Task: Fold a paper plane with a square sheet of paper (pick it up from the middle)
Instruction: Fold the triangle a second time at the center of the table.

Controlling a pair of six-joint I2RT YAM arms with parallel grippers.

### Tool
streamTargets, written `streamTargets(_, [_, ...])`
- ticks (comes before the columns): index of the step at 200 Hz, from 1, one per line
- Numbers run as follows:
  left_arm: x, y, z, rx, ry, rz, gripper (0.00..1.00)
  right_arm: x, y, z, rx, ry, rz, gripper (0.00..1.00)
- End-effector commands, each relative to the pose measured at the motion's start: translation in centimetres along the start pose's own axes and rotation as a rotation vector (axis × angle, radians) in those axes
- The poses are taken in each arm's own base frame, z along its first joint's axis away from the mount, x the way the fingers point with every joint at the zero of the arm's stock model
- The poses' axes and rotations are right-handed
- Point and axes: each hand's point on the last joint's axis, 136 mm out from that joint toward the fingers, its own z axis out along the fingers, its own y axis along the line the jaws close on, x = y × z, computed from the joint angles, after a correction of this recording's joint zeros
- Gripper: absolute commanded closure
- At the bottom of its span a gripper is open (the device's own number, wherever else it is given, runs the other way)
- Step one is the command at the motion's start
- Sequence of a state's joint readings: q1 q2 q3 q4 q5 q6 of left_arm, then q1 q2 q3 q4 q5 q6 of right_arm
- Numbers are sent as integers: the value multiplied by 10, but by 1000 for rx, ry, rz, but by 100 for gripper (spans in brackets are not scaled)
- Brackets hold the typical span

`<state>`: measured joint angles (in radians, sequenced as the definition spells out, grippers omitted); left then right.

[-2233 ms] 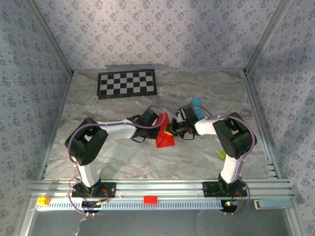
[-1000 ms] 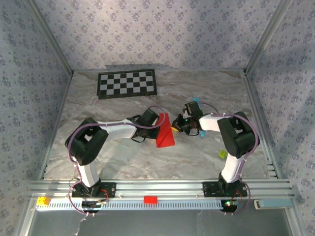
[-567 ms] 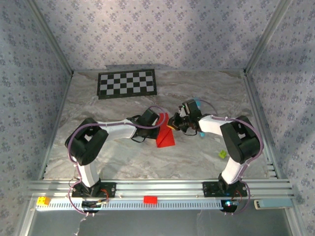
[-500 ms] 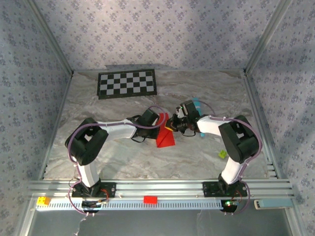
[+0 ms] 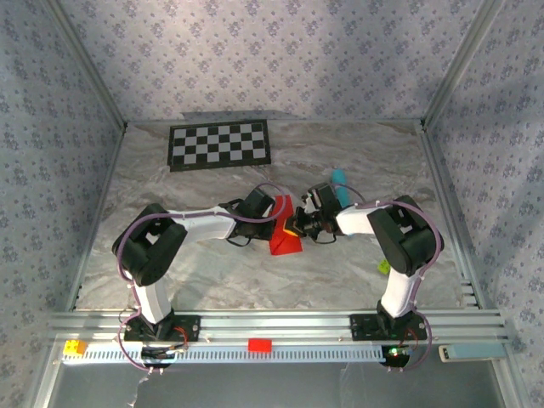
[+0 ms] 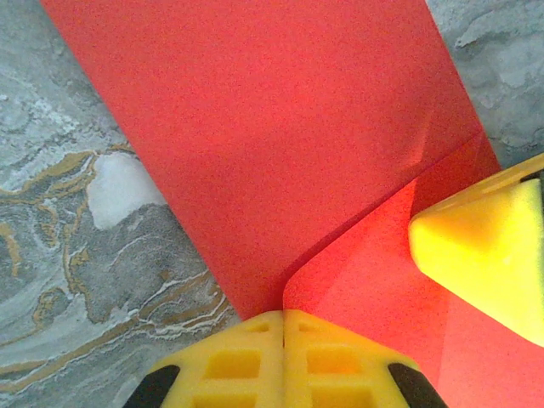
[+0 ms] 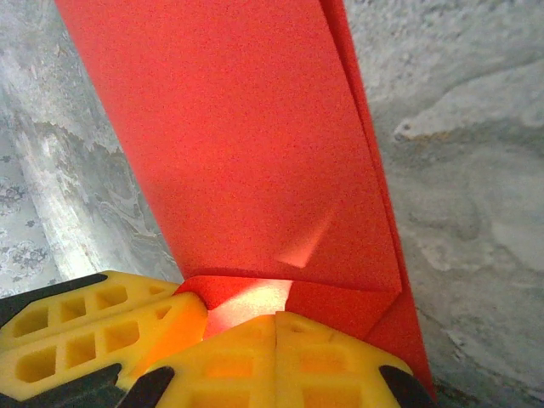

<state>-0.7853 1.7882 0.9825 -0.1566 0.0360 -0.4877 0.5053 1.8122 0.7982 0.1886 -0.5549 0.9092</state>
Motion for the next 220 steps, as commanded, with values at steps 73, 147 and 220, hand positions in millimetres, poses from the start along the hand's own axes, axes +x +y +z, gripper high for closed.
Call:
streamTargets(73, [-23,1,-60,-32,-69,-180,68,12,-37,2,126,24,74,99])
streamTargets(147, [-9,-72,-54,381,52,-283,94,10,-37,-1,137,15,75,99])
streamTargets(220, [6,-81,-21,404,149,-286,97,11,-40,-1,148,18,73,99])
